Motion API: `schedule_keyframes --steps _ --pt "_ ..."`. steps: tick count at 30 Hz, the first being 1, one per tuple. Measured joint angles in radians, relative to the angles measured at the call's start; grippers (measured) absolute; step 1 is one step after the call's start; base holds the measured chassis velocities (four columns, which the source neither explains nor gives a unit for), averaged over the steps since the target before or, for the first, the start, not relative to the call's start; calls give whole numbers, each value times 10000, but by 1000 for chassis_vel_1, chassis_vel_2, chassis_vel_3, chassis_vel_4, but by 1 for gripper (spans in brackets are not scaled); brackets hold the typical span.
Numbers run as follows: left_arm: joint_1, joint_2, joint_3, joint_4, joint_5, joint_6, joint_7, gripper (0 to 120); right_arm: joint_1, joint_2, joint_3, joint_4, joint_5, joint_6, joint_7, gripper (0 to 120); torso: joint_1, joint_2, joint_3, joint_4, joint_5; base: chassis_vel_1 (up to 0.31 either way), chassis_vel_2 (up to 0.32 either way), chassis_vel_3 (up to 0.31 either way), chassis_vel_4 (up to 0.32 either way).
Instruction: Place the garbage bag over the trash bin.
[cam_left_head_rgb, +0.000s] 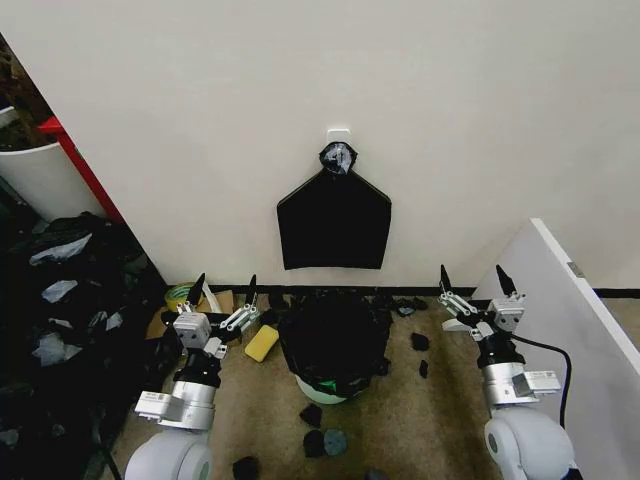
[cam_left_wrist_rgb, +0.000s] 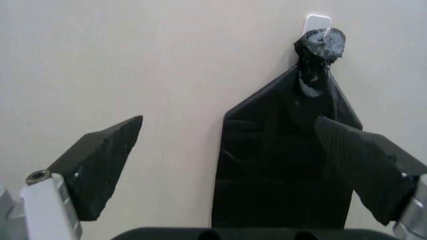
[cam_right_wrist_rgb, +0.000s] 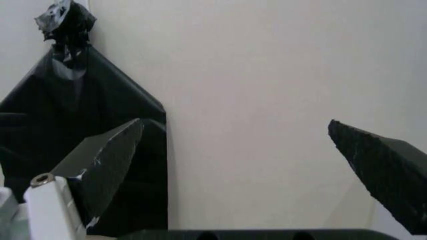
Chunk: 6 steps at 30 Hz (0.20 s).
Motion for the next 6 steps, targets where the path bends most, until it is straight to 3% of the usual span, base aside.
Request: schedule_keyframes --steps 6 --pt "-2 -90 2 46 119 -1 -1 100 55 -45 -5 -76 -8 31 -57 100 0 0 0 0 0 0 0 0 0"
